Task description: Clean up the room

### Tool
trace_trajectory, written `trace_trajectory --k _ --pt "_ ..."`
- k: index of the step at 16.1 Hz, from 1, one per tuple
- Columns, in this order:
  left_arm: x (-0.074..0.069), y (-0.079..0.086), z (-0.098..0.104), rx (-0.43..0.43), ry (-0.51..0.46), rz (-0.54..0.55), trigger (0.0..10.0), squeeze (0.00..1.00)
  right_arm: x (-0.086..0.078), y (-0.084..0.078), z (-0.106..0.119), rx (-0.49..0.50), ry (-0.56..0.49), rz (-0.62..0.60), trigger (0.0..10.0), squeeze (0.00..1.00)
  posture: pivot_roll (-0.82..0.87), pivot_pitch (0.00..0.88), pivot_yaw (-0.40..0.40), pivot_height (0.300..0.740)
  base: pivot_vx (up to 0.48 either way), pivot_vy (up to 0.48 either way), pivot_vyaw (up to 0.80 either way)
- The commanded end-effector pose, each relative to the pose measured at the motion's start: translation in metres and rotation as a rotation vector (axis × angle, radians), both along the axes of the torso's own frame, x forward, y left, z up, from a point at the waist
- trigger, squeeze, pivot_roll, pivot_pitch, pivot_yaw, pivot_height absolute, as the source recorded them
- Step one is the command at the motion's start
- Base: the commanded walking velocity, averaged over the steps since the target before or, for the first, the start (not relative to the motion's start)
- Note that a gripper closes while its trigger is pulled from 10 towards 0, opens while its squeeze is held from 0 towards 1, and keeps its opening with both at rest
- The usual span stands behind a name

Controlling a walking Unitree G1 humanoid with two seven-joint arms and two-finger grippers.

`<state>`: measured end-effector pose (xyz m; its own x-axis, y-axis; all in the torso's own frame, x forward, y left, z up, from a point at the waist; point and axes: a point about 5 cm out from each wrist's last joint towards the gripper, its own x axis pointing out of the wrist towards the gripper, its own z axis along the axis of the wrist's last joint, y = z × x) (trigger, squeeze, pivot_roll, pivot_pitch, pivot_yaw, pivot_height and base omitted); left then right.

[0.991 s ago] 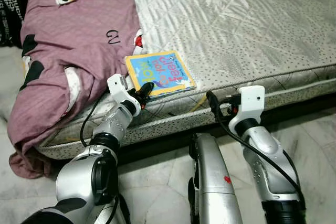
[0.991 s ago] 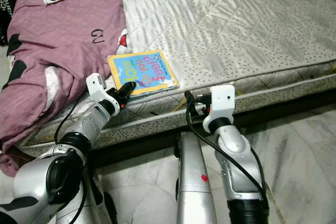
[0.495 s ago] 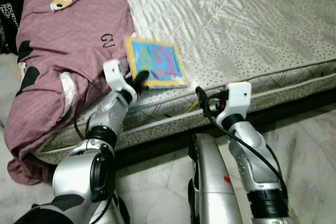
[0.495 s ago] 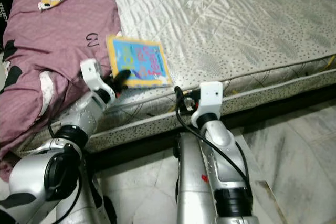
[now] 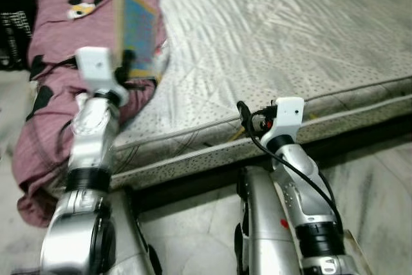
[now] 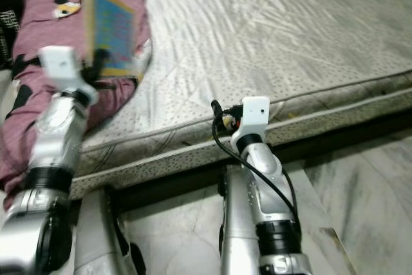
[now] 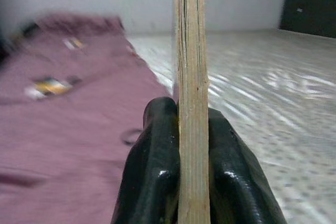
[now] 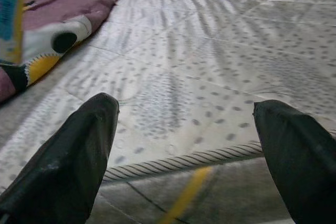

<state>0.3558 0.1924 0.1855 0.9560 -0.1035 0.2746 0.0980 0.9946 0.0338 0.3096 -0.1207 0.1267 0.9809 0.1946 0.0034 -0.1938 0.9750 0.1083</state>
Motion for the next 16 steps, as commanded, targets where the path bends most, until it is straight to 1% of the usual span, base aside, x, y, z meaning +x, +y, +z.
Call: trace_trajectory --k 1,3,4,5,6,7,8,10,11,12,13,15,16 --pt "-0.007 0.001 0.019 0.064 -0.08 0.02 0.0 0.0 -0.001 0.001 -0.002 0.02 0.005 -0.003 10.0 0.0 -0.1 0.032 0.042 0.462 0.0 0.0 0.0" --pt "-0.019 0.002 0.017 0.127 -0.08 0.073 0.0 0.0 0.002 0.004 0.0 0.043 -0.005 0.006 10.0 0.0 -0.08 0.032 0.035 0.462 0.0 0.0 0.0" --pt "-0.027 0.001 0.016 0.198 -0.096 0.135 0.0 0.0 0.004 0.006 0.0 0.063 -0.005 0.014 10.0 0.0 -0.08 0.03 0.029 0.462 0.0 0.0 0.0" --pt "-0.031 0.0 0.015 0.188 -0.085 0.16 10.0 0.0 0.005 0.007 0.001 0.079 -0.009 0.023 10.0 0.0 -0.07 0.03 0.025 0.462 0.0 0.0 0.0" --pt "-0.036 -0.002 0.012 0.174 -0.064 0.201 10.0 0.0 0.005 0.009 0.004 0.097 -0.022 0.042 10.0 0.0 -0.07 0.03 0.022 0.462 0.0 0.0 0.0" --pt "-0.044 -0.004 0.009 0.201 -0.059 0.239 10.0 0.0 0.006 0.012 0.009 0.19 -0.012 0.047 10.0 0.0 -0.07 0.027 0.023 0.462 0.0 0.0 0.0" --pt "-0.048 -0.005 0.003 0.214 -0.03 0.253 10.0 0.0 0.007 0.013 0.012 0.212 -0.018 0.049 10.0 0.0 -0.07 0.026 0.024 0.467 0.0 0.0 0.0" --pt "-0.054 -0.011 -0.008 0.185 0.016 0.207 10.0 0.0 0.009 0.018 0.019 0.209 -0.047 0.066 10.0 0.0 -0.07 0.021 0.028 0.486 0.0 0.0 0.0" --pt "-0.057 -0.014 -0.013 0.147 0.034 0.164 10.0 0.0 0.01 0.02 0.02 0.211 -0.051 0.073 10.0 0.0 -0.07 0.019 0.028 0.496 0.0 0.0 0.0" --pt "-0.058 -0.016 -0.017 0.115 0.057 0.158 10.0 0.0 0.011 0.021 0.021 0.217 -0.052 0.078 10.0 0.0 -0.07 0.018 0.028 0.505 0.0 0.0 0.0" --pt "-0.059 -0.017 -0.019 0.106 0.07 0.166 10.0 0.0 0.011 0.022 0.021 0.219 -0.051 0.08 10.0 0.0 -0.07 0.015 0.027 0.515 0.0 0.0 0.0" --pt "-0.058 -0.019 -0.019 0.083 0.076 0.149 10.0 0.0 0.013 0.02 0.022 0.218 -0.049 0.077 10.0 0.0 -0.08 0.015 0.027 0.54 0.0 0.0 0.0" --pt "-0.058 -0.019 -0.019 0.085 0.076 0.148 10.0 0.0 0.013 0.02 0.022 0.217 -0.048 0.074 10.0 0.0 -0.08 0.015 0.027 0.55 0.0 0.0 0.0"
